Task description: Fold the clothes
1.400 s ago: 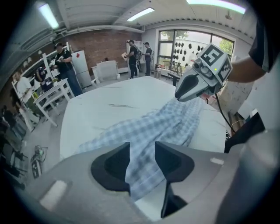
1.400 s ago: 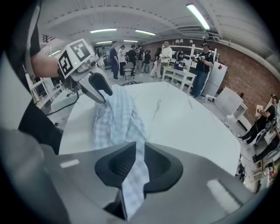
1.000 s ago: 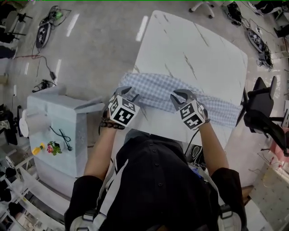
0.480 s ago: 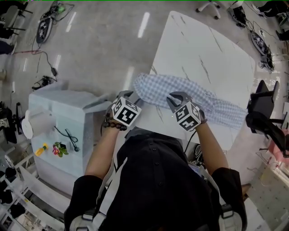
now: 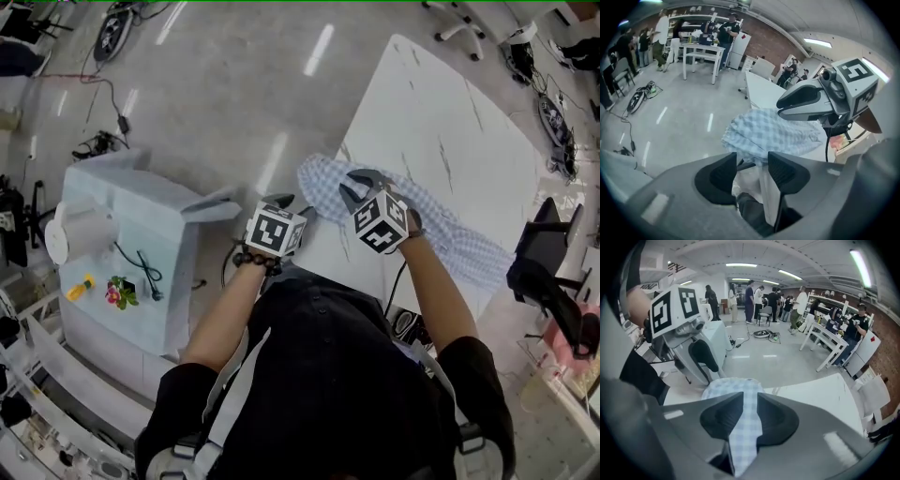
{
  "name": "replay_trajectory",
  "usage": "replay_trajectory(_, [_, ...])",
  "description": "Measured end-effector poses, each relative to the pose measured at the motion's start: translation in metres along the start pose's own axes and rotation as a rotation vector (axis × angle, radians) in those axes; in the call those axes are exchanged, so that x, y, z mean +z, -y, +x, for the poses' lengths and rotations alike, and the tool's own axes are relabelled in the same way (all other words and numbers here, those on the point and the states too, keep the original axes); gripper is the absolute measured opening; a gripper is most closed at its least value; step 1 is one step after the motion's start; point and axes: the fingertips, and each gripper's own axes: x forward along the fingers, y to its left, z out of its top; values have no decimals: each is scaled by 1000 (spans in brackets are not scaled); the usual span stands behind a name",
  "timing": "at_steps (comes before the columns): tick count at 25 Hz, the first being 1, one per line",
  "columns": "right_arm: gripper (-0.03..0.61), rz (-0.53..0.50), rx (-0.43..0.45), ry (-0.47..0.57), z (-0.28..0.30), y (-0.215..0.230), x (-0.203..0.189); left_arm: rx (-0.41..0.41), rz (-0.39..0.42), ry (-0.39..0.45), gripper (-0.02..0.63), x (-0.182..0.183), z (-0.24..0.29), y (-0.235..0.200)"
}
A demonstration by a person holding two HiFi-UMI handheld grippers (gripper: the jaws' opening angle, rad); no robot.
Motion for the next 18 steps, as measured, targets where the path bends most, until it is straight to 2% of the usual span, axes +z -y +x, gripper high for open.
replay_trajectory(4, [97, -71, 25, -46, 13, -2, 5, 14, -122, 47, 219, 2, -2, -7])
replay_trajectory(8, [95, -45, 28, -29, 16, -10, -3, -6, -315, 102, 219, -2, 5, -8])
replay_trajectory(10, [95, -35, 38, -22, 13, -14, -9, -7, -379, 110, 219, -5, 9, -4])
replay_trajectory(14, [95, -32, 60, -3, 4, -25, -18, 1, -502, 133, 269, -8, 15, 3])
replay_trajectory(18, [94, -32, 67, 12, 1, -30, -22, 23, -700, 208, 275, -8, 17, -3])
